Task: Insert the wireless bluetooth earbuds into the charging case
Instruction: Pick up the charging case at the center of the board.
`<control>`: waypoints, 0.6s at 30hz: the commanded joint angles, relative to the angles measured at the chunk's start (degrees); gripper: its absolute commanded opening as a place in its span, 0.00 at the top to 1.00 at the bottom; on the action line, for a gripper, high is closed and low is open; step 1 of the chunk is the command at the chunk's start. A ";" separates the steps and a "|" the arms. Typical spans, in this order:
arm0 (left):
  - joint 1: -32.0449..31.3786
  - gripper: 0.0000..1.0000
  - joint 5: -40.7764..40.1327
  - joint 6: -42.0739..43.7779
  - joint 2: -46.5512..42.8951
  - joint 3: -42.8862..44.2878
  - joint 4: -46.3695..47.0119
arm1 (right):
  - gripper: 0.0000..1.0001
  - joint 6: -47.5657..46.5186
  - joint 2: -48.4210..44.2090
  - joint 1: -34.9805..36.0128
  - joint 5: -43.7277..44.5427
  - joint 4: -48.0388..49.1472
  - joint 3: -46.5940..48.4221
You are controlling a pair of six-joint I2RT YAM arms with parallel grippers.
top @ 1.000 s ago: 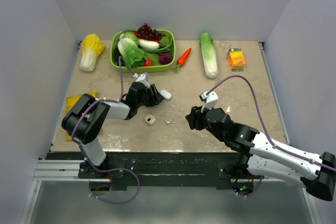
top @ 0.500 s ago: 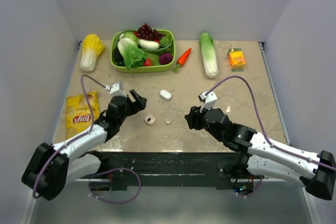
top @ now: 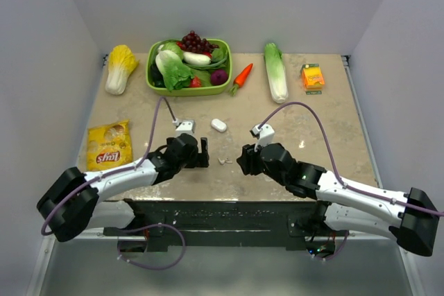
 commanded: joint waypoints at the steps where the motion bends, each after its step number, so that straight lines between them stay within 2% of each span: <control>1: -1.85 0.00 1.80 6.30 4.37 4.82 -5.52 | 0.51 -1.20 -1.82 -0.10 -1.14 2.62 -0.26; 7: -1.85 0.00 -1.62 5.60 3.58 7.10 -8.07 | 0.51 -1.21 -3.93 -0.10 -0.88 1.57 -1.13; 9: -1.85 0.03 -1.98 5.24 1.92 7.11 -9.04 | 0.51 -1.21 -4.81 -0.10 -0.88 1.48 -1.40; 13: -2.02 0.19 -1.45 3.41 -2.74 4.74 -9.48 | 0.51 -1.03 -5.87 -0.10 -0.79 1.39 -2.01; 14: -2.02 0.39 -0.84 3.05 -3.79 4.04 -9.22 | 0.51 -1.03 -5.96 -0.10 -0.70 1.21 -2.01; 15: -2.11 0.51 -0.66 2.79 -5.28 2.46 -8.95 | 0.51 -1.12 -5.96 -0.01 -0.62 1.30 -2.01; 16: -2.46 0.84 -0.66 1.83 -5.99 1.67 -8.60 | 0.51 -1.21 -5.96 -0.10 -0.44 1.39 -2.01; 17: -2.72 1.00 -1.01 1.29 -6.61 0.79 -8.25 | 0.51 -1.21 -5.87 -0.01 -0.44 1.21 -1.93; 18: -3.07 1.00 -1.01 0.77 -7.92 -1.05 -7.73 | 0.51 -1.12 -5.96 -0.10 -0.44 1.30 -1.93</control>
